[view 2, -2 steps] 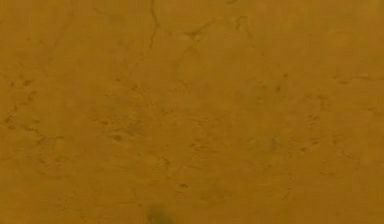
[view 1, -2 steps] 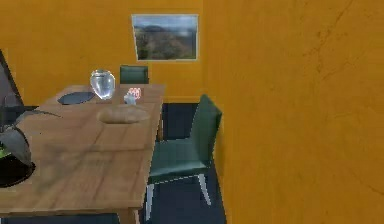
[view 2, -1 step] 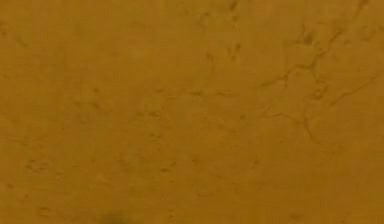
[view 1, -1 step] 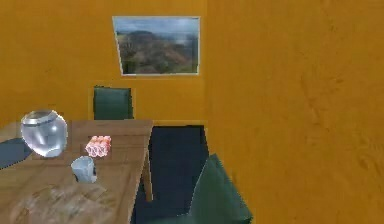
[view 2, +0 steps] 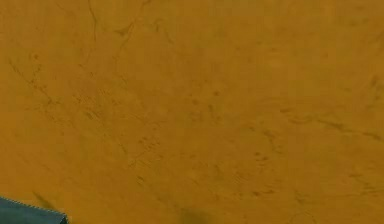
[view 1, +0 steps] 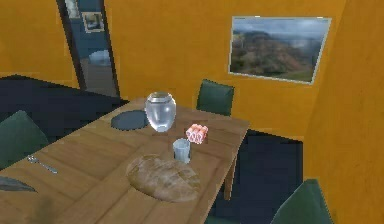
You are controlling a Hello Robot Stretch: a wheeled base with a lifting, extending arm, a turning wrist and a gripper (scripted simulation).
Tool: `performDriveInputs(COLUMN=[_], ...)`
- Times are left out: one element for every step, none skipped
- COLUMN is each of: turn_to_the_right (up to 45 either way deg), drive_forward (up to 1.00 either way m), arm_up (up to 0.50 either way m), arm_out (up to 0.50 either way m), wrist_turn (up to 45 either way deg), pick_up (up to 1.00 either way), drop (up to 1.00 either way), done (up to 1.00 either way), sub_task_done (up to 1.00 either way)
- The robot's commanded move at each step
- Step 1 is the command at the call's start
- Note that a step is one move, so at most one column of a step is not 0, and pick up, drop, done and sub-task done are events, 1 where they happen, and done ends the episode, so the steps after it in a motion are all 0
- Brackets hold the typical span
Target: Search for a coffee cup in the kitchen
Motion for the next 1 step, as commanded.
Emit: performDriveInputs(turn_to_the_right=[0.0], drive_forward=[0.00], arm_up=[0.00], arm_out=[0.00], wrist_turn=[0.0], pick_up=[0.00], drop=[0.00], done=[1.00], sub_task_done=[0.00])
